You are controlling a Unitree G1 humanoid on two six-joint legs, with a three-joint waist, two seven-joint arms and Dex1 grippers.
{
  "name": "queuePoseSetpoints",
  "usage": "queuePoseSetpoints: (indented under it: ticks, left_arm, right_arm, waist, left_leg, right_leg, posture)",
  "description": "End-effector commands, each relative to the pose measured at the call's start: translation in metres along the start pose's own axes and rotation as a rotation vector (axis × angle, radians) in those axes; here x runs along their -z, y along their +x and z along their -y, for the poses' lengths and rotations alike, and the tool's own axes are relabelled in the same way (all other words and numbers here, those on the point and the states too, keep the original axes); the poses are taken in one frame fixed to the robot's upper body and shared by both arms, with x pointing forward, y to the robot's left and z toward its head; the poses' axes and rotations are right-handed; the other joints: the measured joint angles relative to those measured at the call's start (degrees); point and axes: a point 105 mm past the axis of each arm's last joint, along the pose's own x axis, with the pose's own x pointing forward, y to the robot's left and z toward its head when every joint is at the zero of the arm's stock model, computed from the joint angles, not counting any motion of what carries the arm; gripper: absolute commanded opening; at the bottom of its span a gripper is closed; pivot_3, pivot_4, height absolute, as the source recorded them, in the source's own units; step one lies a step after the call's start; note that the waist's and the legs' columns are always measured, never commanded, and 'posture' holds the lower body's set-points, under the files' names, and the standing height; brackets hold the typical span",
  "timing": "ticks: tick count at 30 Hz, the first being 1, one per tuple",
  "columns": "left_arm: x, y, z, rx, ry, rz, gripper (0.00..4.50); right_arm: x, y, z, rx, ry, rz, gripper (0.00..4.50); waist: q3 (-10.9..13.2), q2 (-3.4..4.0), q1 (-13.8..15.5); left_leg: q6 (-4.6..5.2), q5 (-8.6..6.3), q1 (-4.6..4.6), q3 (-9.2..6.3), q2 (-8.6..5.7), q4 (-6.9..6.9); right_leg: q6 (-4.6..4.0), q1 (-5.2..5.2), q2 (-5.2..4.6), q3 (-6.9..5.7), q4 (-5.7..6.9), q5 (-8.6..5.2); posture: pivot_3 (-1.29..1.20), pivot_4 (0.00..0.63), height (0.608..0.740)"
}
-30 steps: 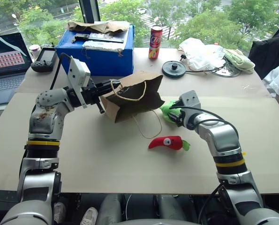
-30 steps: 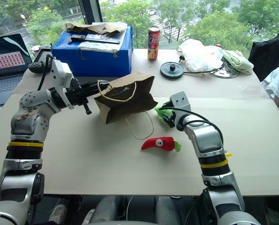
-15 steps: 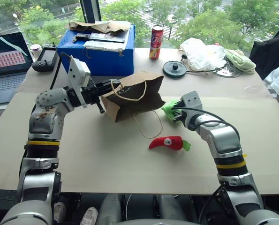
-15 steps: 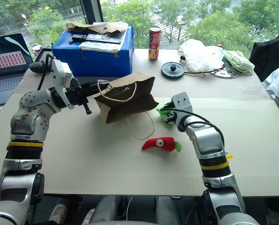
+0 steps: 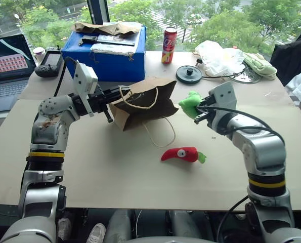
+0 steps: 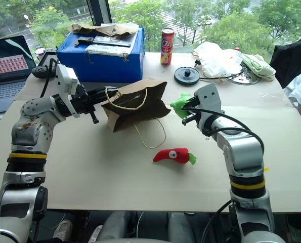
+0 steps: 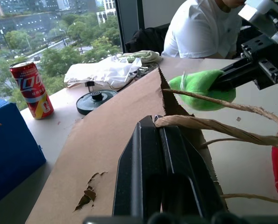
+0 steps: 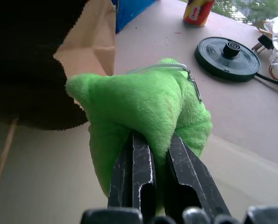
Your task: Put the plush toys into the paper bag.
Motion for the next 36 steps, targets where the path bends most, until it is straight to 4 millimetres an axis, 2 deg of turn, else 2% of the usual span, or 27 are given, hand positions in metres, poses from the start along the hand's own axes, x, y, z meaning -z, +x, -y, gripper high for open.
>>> queuePoseSetpoints:
  ticks: [1, 2, 4, 6, 11, 13, 22, 26, 30, 36]
  left_arm:
    - [-0.016, 0.0, -0.003, -0.002, 0.062, 0.037, 0.0]
    - [-0.016, 0.0, -0.003, -0.002, 0.062, 0.037, 0.0]
    - [-0.017, 0.0, -0.003, 0.001, 0.062, 0.038, 0.0]
    - [-0.017, 0.001, -0.003, 0.003, 0.062, 0.039, 0.0]
    - [-0.018, 0.002, -0.002, 0.01, 0.063, 0.043, 0.0]
    - [-0.019, 0.003, 0.0, 0.018, 0.062, 0.046, 0.0]
    - [-0.019, 0.005, 0.007, 0.05, 0.062, 0.046, 0.0]
    - [-0.018, 0.005, 0.01, 0.057, 0.061, 0.045, 0.0]
    - [-0.018, 0.006, 0.01, 0.061, 0.061, 0.045, 0.0]
    - [-0.017, 0.005, 0.011, 0.065, 0.061, 0.039, 0.0]
  right_arm:
    - [-0.012, -0.013, -0.027, -0.156, -0.075, 0.011, 0.02]
    - [-0.012, -0.014, -0.03, -0.175, -0.081, 0.008, 0.02]
    - [-0.02, -0.017, -0.053, -0.286, -0.099, 0.029, 0.02]
    - [-0.024, -0.015, -0.067, -0.339, -0.105, 0.036, 0.02]
    - [-0.028, 0.0, -0.085, -0.369, -0.09, 0.031, 0.02]
    - [-0.028, 0.012, -0.091, -0.37, -0.089, 0.021, 0.02]
    - [-0.034, 0.072, -0.077, -0.194, -0.013, -0.022, 0.02]
    - [-0.035, 0.094, -0.065, -0.08, 0.087, -0.033, 0.02]
    - [-0.032, 0.104, -0.061, -0.019, 0.122, -0.045, 0.02]
    - [-0.034, 0.107, -0.048, 0.088, 0.186, -0.016, 0.02]
  waist:
    - [0.0, 0.0, 0.0]
    - [0.0, 0.0, 0.0]
    - [0.0, 0.0, -0.2]
    - [0.0, -0.01, -0.2]
    - [0.0, -0.01, -0.1]
    - [0.0, -0.01, -0.1]
    - [0.0, 0.0, 0.0]
    - [0.0, 0.0, -0.3]
    - [0.0, 0.0, -0.1]
    - [0.0, 0.01, -0.2]
  left_leg:
    - [0.0, 0.0, 0.0, 0.0, 0.0, 0.0]
    - [0.0, 0.0, 0.0, 0.0, 0.0, 0.0]
    - [0.0, 0.0, 0.01, 0.0, 0.01, 0.01]
    - [0.0, 0.0, 0.01, -0.01, 0.02, 0.0]
    - [0.0, 0.0, 0.02, -0.01, 0.01, 0.03]
    - [0.0, 0.0, 0.01, -0.01, 0.0, 0.03]
    - [-0.01, 0.01, -0.01, 0.02, 0.0, 0.01]
    - [-0.01, 0.01, -0.04, 0.01, 0.04, -0.04]
    - [-0.02, 0.01, -0.05, 0.04, 0.02, -0.05]
    - [-0.02, 0.01, -0.09, 0.04, 0.01, -0.06]
  right_leg:
    - [0.0, 0.0, 0.0, 0.0, -0.04, 0.0]
    - [0.0, 0.0, 0.01, 0.0, -0.05, 0.0]
    - [-0.01, 0.0, 0.02, 0.01, -0.05, 0.0]
    - [-0.02, -0.02, 0.04, 0.03, -0.05, -0.01]
    - [-0.02, -0.02, 0.02, 0.02, -0.02, -0.01]
    - [-0.02, -0.02, 0.01, 0.01, -0.02, -0.01]
    - [-0.03, -0.03, 0.02, -0.02, 0.09, -0.01]
    - [-0.03, -0.07, 0.06, -0.01, 0.2, 0.0]
    - [-0.03, -0.05, 0.01, -0.03, 0.22, 0.0]
    - [-0.03, -0.07, -0.02, -0.06, 0.21, 0.0]
  posture:
    - [0.0, 0.15, 0.739]
    - [0.0, 0.15, 0.739]
    - [0.0, 0.15, 0.739]
    - [0.0, 0.15, 0.739]
    - [0.0, 0.15, 0.739]
    - [0.0, 0.15, 0.739]
    - [0.0, 0.15, 0.739]
    - [0.0, 0.15, 0.739]
    - [0.0, 0.15, 0.739]
    - [0.0, 0.15, 0.739]
